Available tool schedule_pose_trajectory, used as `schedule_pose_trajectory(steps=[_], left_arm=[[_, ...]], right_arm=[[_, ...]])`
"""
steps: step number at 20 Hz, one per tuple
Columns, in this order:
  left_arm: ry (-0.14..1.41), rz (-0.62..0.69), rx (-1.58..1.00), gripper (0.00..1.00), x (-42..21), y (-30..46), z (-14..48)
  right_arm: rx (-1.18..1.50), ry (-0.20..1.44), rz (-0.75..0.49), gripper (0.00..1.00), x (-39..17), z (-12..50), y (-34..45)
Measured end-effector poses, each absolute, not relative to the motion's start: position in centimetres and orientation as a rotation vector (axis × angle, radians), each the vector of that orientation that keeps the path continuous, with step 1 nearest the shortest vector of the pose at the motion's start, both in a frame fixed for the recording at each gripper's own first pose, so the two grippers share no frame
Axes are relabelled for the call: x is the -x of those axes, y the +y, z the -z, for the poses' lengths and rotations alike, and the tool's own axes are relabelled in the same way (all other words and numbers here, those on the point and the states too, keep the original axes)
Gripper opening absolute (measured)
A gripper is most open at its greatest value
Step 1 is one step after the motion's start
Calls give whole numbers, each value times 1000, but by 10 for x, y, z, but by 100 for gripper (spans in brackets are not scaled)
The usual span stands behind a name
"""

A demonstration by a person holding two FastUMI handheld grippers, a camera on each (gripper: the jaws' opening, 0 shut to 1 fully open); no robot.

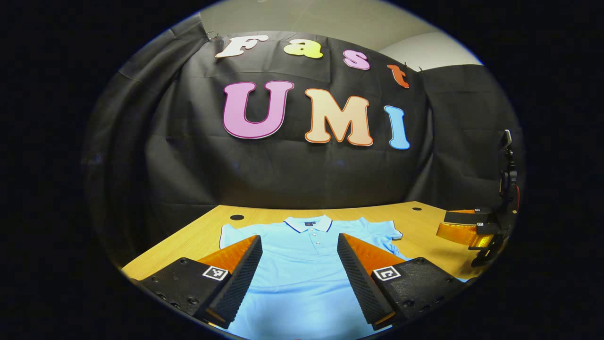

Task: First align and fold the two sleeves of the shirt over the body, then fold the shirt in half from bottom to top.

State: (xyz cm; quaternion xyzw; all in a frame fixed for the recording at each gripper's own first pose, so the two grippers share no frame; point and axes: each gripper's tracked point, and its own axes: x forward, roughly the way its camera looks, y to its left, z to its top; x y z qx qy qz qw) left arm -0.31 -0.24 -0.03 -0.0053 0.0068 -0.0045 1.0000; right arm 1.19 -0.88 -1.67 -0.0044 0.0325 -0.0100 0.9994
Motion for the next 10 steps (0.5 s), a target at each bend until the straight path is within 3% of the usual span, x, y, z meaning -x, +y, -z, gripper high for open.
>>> schedule_pose_trajectory(steps=[10], left_arm=[[20, 31, 22, 95, 7, -6, -3]], right_arm=[[32, 280, 90, 98, -96, 15, -74]])
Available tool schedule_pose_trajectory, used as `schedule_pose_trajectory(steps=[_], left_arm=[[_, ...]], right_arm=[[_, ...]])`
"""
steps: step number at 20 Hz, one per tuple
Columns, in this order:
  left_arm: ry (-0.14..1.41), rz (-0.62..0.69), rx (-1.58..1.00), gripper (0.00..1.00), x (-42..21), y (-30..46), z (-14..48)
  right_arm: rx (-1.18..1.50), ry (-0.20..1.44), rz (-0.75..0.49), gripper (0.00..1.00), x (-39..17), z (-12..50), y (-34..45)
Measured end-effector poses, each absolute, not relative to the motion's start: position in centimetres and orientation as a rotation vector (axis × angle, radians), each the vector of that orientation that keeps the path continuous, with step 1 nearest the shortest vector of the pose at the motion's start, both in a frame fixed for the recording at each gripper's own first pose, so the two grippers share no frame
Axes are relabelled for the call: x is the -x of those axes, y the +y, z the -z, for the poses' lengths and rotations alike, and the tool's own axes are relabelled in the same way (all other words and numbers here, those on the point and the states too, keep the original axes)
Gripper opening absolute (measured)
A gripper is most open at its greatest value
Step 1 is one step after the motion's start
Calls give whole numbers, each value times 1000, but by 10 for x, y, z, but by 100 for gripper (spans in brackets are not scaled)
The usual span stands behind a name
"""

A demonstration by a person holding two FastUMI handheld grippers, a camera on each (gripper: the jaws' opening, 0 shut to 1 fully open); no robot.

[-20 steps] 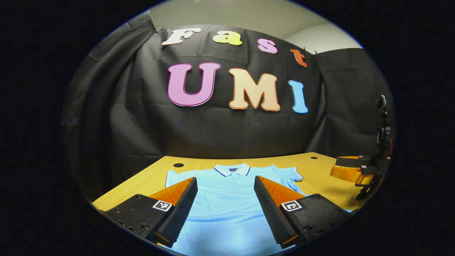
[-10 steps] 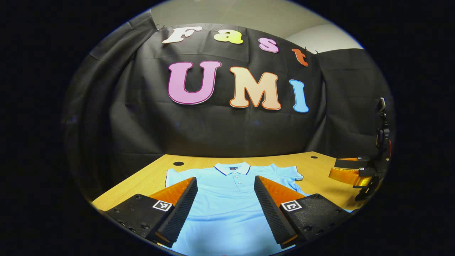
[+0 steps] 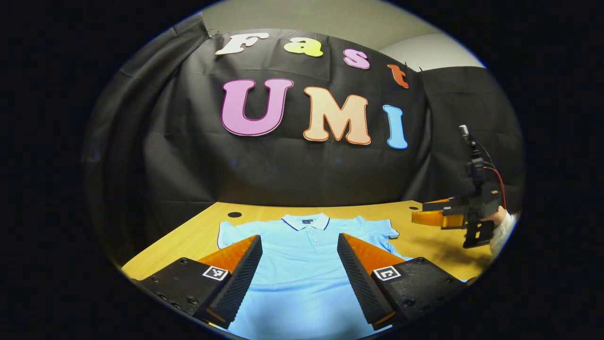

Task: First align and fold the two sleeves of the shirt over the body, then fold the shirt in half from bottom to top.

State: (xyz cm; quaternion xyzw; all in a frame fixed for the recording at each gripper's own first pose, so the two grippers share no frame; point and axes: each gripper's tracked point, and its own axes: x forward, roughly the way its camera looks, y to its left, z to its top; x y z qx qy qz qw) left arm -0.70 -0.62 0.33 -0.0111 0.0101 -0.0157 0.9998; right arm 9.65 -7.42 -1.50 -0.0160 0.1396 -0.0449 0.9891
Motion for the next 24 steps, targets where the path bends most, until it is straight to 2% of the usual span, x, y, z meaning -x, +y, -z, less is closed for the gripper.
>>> schedule_pose_trajectory(steps=[7, 9, 11, 12, 13, 21, 22, 23, 24], left_arm=[[17, 29, 35, 95, 9, 0, -6], [14, 30, 44, 95, 10, 2, -7], [14, 22, 41, 95, 10, 5, -7], [13, 18, 40, 95, 10, 7, -7], [11, 20, 41, 95, 9, 7, -8], [40, 23, 62, 95, 6, 8, 2], [36, 20, 65, 95, 7, 8, 1], [31, 22, 67, 95, 8, 8, -1], [27, 24, 68, 95, 7, 7, -1]], right_arm=[[-96, 527, 182, 99, -172, 70, -137], [-149, 569, 206, 94, -184, 91, -149], [-181, 587, 218, 98, -193, 105, -157], [-186, 588, 222, 94, -195, 109, -160], [-187, 583, 231, 98, -198, 111, -163], [-139, 606, 245, 98, -206, 131, -165], [-123, 613, 240, 94, -205, 133, -163], [-98, 609, 237, 98, -206, 134, -163], [-70, 612, 232, 94, -206, 135, -161]])
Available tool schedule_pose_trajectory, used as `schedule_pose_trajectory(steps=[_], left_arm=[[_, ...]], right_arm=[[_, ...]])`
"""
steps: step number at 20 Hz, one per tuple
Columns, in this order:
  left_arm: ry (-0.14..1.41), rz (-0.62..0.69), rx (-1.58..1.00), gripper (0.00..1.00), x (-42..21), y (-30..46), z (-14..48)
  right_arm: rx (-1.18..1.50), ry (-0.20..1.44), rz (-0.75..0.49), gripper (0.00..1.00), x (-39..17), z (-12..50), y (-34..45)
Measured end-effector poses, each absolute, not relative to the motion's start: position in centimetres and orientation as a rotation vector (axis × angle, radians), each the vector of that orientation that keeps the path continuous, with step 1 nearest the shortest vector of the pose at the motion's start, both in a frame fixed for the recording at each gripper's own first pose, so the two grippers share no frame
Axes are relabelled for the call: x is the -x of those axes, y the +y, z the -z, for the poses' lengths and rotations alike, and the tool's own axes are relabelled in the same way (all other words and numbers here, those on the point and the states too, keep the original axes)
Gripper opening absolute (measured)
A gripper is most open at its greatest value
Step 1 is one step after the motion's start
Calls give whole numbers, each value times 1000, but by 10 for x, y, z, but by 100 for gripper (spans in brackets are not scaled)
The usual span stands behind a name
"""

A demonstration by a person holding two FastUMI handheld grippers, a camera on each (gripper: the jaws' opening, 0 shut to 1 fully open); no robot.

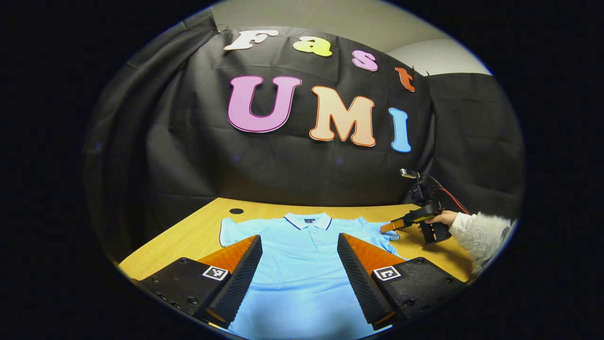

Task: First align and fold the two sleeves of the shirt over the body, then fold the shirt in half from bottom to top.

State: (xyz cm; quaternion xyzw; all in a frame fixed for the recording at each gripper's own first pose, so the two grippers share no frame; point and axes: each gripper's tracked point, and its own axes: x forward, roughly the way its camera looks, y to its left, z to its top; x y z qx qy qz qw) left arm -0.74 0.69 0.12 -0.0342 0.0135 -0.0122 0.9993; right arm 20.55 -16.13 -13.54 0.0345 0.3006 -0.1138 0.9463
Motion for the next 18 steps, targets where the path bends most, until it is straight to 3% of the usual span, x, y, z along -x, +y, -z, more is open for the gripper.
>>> schedule_pose_trajectory(steps=[1, 4, 8, 9, 12, 18], left_arm=[[24, 24, 68, 95, 6, 7, -3], [33, 27, 69, 95, 7, 6, 1], [36, 22, 81, 95, 6, 7, 3], [37, 21, 81, 95, 5, 8, 4], [39, 21, 89, 95, 6, 8, 5], [39, 38, 104, 95, 5, 1, 5]], right_arm=[[-60, 605, 221, 97, -207, 134, -160], [-66, 598, 196, 80, -209, 135, -153], [-84, 594, 150, 45, -210, 136, -140], [-94, 599, 155, 25, -211, 136, -140], [-134, 617, 172, 7, -208, 137, -137], [-166, 526, 132, 7, -216, 103, -107]])
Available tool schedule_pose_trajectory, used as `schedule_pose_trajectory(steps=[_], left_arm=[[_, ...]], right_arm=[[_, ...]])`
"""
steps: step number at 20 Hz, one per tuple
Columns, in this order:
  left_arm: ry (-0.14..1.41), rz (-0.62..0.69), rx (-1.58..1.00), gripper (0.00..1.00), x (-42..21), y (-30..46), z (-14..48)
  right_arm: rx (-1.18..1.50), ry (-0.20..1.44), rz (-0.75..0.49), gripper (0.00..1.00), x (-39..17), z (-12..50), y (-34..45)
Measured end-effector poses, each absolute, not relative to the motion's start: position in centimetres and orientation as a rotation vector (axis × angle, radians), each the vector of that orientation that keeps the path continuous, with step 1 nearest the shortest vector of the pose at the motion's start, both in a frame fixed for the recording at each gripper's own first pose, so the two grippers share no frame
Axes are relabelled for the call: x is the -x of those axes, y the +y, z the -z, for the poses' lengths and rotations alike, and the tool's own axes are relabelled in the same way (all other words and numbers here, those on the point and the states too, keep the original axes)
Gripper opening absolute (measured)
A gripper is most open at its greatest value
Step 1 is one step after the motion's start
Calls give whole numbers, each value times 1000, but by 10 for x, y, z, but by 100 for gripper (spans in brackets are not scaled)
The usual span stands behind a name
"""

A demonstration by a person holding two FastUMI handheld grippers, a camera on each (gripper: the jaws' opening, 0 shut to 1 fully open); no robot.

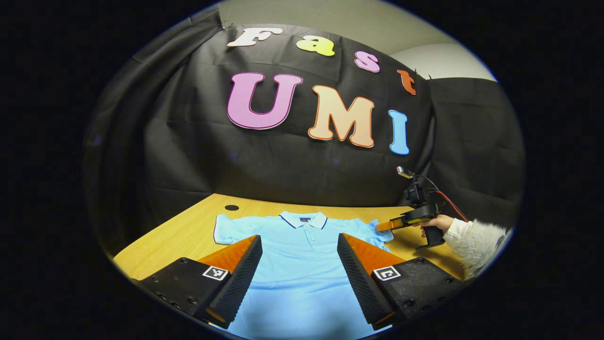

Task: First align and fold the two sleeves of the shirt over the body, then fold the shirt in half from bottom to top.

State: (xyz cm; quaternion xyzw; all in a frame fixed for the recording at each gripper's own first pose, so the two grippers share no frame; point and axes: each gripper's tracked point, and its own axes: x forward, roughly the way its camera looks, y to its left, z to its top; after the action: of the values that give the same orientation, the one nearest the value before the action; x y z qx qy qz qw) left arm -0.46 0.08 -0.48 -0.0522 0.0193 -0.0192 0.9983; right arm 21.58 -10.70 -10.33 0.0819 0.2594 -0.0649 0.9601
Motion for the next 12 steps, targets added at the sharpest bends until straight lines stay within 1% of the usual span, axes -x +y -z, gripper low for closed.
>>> schedule_pose_trajectory(steps=[2, 7, 8, 10, 11, 12], left_arm=[[41, 40, 105, 95, 4, 1, 5], [42, 42, 109, 95, 4, 0, 6], [44, 40, 114, 95, 4, 0, 7], [43, 40, 119, 95, 5, 0, 6], [41, 36, 117, 95, 5, 1, 5], [38, 34, 116, 95, 5, 2, 5]], right_arm=[[-198, 476, 100, 7, -222, 88, -88], [-364, 424, -61, 7, -230, 67, -17], [-393, 420, -84, 10, -233, 65, -5], [-449, 420, -123, 10, -235, 64, 16], [-463, 423, -141, 18, -236, 65, 23], [-483, 427, -158, 9, -236, 67, 30]])
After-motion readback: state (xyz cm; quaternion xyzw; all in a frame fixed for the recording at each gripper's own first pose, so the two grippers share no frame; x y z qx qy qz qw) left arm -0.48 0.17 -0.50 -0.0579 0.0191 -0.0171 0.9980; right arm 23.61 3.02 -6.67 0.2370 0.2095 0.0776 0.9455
